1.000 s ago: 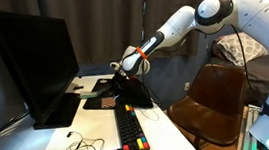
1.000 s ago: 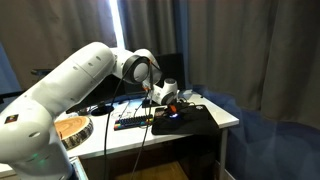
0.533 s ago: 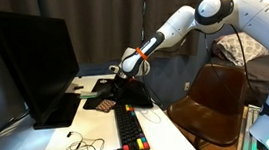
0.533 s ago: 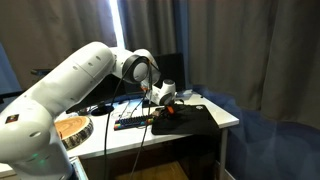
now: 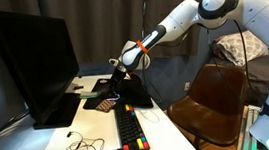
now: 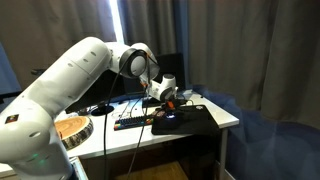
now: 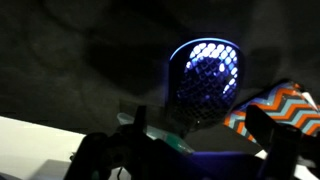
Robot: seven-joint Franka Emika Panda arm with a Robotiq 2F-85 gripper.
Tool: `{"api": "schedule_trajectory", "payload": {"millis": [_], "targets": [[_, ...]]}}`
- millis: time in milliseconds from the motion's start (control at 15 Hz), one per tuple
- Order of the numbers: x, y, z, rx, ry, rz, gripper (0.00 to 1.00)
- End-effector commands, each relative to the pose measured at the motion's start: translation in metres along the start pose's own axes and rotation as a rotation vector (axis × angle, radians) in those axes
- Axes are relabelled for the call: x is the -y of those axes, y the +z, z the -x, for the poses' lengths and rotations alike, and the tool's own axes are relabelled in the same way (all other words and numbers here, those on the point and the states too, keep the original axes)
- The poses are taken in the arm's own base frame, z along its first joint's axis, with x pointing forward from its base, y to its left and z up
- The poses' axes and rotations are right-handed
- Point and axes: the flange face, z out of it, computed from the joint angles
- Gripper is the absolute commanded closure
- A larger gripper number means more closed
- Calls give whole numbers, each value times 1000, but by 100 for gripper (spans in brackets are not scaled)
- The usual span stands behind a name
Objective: Move the black computer mouse to the left
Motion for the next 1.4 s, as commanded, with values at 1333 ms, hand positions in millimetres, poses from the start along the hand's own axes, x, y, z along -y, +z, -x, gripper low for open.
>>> {"api": "schedule_trajectory", "payload": {"millis": [1333], "targets": [[106,-294,52,-8,351,-35,0]]}}
